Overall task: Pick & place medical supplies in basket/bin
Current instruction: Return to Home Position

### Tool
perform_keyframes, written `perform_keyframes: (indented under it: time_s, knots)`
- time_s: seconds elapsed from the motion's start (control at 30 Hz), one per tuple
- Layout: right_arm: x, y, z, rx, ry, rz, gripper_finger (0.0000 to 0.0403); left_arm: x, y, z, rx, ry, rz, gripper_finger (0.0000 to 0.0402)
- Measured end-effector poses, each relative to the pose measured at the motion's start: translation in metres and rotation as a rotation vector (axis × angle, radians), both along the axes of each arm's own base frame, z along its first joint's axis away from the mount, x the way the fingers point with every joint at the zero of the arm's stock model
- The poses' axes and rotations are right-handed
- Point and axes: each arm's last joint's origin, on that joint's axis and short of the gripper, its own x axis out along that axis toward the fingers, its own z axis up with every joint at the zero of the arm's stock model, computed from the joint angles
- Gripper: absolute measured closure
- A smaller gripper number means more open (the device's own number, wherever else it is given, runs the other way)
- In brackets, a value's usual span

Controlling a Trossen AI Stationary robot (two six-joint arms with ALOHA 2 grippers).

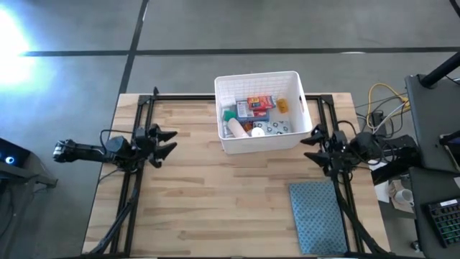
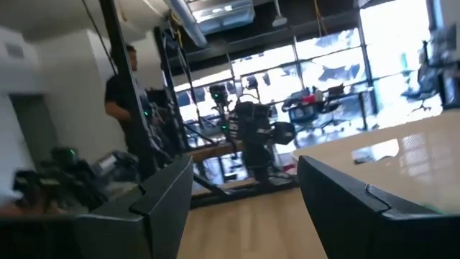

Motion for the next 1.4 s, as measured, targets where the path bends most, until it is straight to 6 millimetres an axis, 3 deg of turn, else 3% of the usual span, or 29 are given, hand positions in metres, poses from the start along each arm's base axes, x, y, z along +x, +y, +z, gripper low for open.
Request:
perform_keyframes:
  time_s: [0.27, 0.63, 0.93, 1.4]
  knots:
    - [0.002, 0.001, -0.013, -0.151, 0.115, -0.022, 0.0163, 0.0, 0.0, 0.0, 0.051, 0.011, 0.012, 0.0157]
    - [0.008, 0.004, -0.037, -0.13, 0.193, 0.066, 0.0163, 0.0, 0.0, 0.0, 0.059, 0.017, 0.014, 0.0157]
    - [0.012, 0.005, -0.055, -0.119, 0.131, 0.064, 0.0163, 0.0, 0.0, 0.0, 0.059, 0.017, 0.013, 0.0157]
    - [0.013, 0.005, -0.057, -0.1, 0.155, 0.068, 0.0163, -0.001, 0.0, 0.001, 0.007, -0.012, 0.001, 0.0157]
